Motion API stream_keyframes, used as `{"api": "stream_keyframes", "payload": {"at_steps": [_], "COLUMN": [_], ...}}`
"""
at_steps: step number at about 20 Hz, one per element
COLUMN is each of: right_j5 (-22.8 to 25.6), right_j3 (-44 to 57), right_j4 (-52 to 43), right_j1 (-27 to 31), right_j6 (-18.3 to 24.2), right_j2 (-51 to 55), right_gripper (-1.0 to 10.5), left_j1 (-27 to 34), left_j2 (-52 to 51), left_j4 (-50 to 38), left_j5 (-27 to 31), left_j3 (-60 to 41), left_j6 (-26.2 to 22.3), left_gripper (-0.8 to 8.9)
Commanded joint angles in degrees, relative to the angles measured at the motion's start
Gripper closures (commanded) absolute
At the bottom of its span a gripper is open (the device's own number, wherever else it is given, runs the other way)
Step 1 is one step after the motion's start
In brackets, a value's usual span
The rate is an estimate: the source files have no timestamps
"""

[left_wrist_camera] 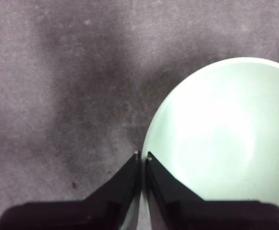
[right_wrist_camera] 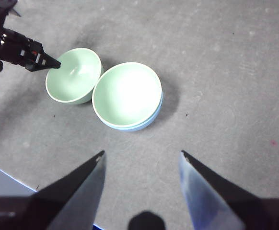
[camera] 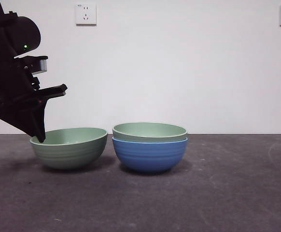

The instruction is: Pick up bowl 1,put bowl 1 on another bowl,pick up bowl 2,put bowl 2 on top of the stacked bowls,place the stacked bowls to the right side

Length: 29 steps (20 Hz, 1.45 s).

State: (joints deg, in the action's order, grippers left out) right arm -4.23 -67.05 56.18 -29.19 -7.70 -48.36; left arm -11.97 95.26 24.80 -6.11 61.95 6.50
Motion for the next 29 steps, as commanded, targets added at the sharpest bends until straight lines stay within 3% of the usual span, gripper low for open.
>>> {"api": "stream_keyframes", "payload": {"at_steps": [1,6,9,12,19,29], "right_j5": [0.3,0.3,0.3,0.3,0.2,0.2], "right_j3": [0.2,0.2,0.2,0.2,0.2,0.2], "right_j4": [0.1,0.1,0.1,0.1,1.4,3.5], "right_j1": [0.0,0.0,0.0,0.0,0.0,-0.1], "right_j6": [0.3,0.3,0.3,0.3,0.3,0.3], "right_j2": [0.0,0.0,0.0,0.0,0.0,0.2], "right_gripper": [6.9,6.9,6.9,6.9,6.9,6.9], "left_j1": [0.1,-1.8,-5.4,-10.4,-18.1,-18.9], "left_j2": [-0.4,-5.6,-5.9,-5.7,2.8,11.9], "left_j4": [-0.3,4.7,11.0,10.8,6.1,6.6], "left_j5": [0.2,-0.4,-1.9,-1.5,0.6,1.2], "left_j3": [0.6,7.5,15.3,18.7,19.2,19.2], "left_j6": [0.0,-0.6,-1.0,-0.9,0.1,2.0], "left_gripper": [8.22,8.22,8.22,8.22,8.21,7.99]}}
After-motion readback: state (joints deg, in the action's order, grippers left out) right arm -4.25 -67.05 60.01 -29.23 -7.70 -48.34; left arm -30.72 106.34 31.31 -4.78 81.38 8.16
